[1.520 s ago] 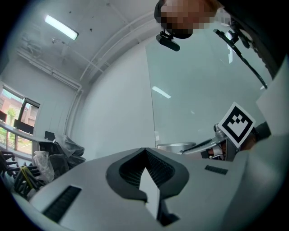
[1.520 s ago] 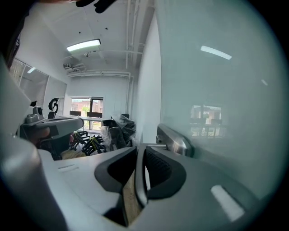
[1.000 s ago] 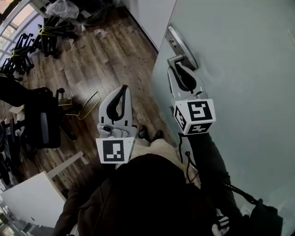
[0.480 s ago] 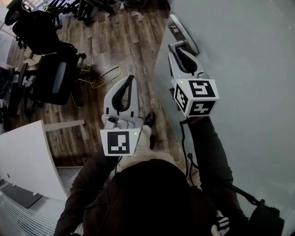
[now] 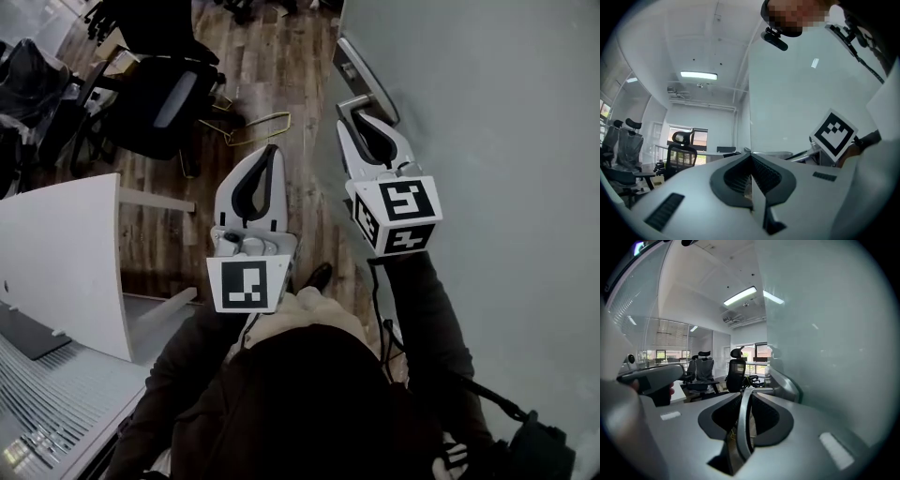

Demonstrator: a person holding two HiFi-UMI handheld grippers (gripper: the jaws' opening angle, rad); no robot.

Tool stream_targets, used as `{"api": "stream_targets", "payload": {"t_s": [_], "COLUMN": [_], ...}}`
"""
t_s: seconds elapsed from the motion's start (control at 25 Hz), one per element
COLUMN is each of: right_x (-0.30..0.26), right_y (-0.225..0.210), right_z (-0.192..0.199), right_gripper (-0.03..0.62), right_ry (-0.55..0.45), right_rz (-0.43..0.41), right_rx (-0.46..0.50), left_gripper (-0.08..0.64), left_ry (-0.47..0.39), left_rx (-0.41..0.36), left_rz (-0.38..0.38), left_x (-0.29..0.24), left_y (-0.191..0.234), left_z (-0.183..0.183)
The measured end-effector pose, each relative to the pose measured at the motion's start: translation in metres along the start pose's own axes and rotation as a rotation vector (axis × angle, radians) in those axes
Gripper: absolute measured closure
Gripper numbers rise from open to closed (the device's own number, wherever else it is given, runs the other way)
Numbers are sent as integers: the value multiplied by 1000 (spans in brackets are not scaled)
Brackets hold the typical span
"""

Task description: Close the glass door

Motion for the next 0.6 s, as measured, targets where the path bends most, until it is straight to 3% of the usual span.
{"api": "stream_targets", "payload": {"t_s": [0.32, 0.6], "right_x": [11, 29], "right_y": [100, 172], "right_z": [27, 44], "right_gripper": [523, 522], "right_ry": [9, 30], "right_rz": [-148, -273], "right_rx": [42, 68], "left_gripper": [563, 563], "left_ry": [35, 65], "left_rx": [-9, -11], "left_rz": [-76, -156], "left_x": [69, 125], "left_y": [38, 47], "left_z": [8, 5]}}
Point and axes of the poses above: the fingertips, and each gripper's own axes: x backward along the fingers, y to its left, z out of its underside, the point moved 3 cm from there along x, backward along the fingers, and after that the axes turned 11 degrees about -x, right-handed, at the moved point
